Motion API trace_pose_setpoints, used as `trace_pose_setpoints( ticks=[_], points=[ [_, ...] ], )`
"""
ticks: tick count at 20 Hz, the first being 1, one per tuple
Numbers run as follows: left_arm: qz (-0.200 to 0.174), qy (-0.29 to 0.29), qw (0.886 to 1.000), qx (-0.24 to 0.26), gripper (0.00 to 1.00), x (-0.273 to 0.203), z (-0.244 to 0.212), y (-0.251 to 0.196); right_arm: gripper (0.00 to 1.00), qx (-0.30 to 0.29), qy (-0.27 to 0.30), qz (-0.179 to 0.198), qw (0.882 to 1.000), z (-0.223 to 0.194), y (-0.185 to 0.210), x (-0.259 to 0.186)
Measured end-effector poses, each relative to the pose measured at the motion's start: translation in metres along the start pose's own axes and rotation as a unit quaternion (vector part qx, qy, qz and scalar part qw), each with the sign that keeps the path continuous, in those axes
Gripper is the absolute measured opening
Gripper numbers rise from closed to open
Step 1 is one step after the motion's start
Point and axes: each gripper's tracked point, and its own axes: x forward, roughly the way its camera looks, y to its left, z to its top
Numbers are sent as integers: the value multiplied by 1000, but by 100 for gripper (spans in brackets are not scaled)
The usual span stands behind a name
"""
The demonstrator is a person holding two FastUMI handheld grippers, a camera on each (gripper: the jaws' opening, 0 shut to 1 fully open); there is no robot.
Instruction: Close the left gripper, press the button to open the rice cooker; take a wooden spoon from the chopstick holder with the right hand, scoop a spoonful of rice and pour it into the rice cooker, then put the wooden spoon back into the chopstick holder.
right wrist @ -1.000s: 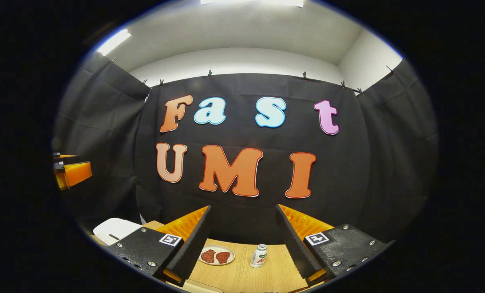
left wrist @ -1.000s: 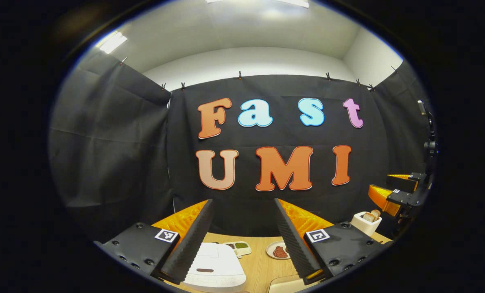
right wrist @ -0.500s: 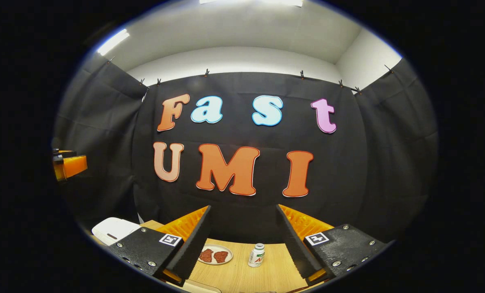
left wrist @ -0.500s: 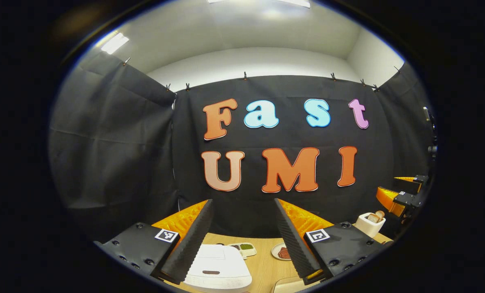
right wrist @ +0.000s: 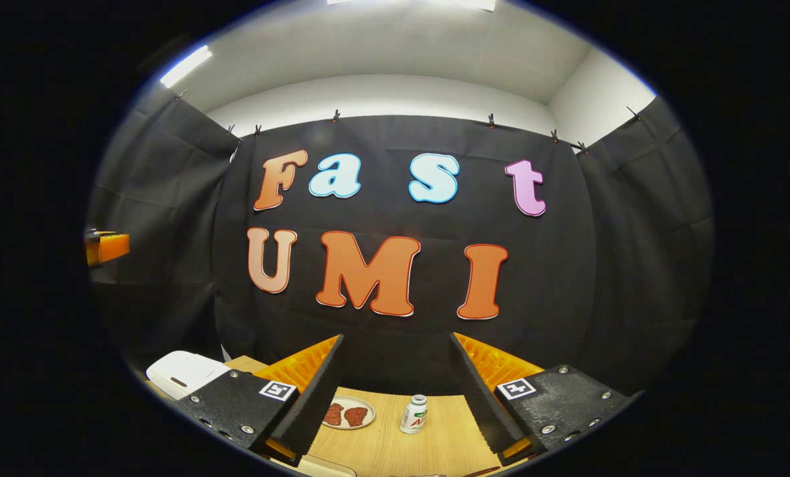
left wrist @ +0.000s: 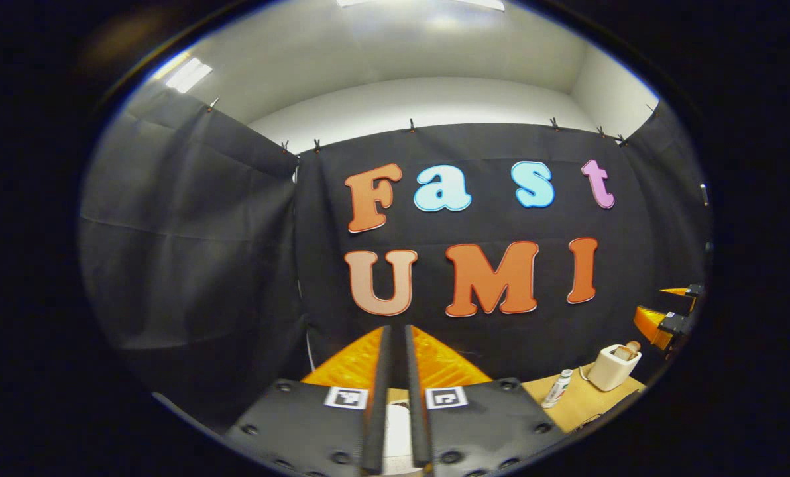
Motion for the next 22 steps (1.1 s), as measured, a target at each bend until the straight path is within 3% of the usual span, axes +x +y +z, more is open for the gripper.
trace_pose_setpoints(
  ticks=[1,2,4,7,11,13,16,17,22],
  points=[
    [2,-1,1000,0,12,-3,2,2,95,-1,2,-2,1000,0,-1,0],
    [13,1,1000,3,2,-1,2,4,95,-1,4,-6,1000,-1,-2,-1],
    [17,14,1000,9,9,1,-7,4,96,-2,6,-15,1000,-2,-4,-1],
    [19,55,998,3,7,13,-29,18,95,-5,12,-31,999,-6,-9,1],
    [10,156,986,-53,7,24,-90,30,95,-8,24,-60,998,-20,-22,5],
    [-1,222,972,-80,6,25,-129,32,95,-12,34,-76,996,-25,-30,-1],
    [2,309,948,-80,9,23,-183,40,96,-17,53,-100,993,-40,-53,-19],
    [8,335,939,-78,5,25,-200,46,95,-16,60,-108,992,-45,-59,-25],
    [-10,438,890,-129,5,18,-264,34,95,-14,95,-148,984,-72,-83,-41]
  ],
)
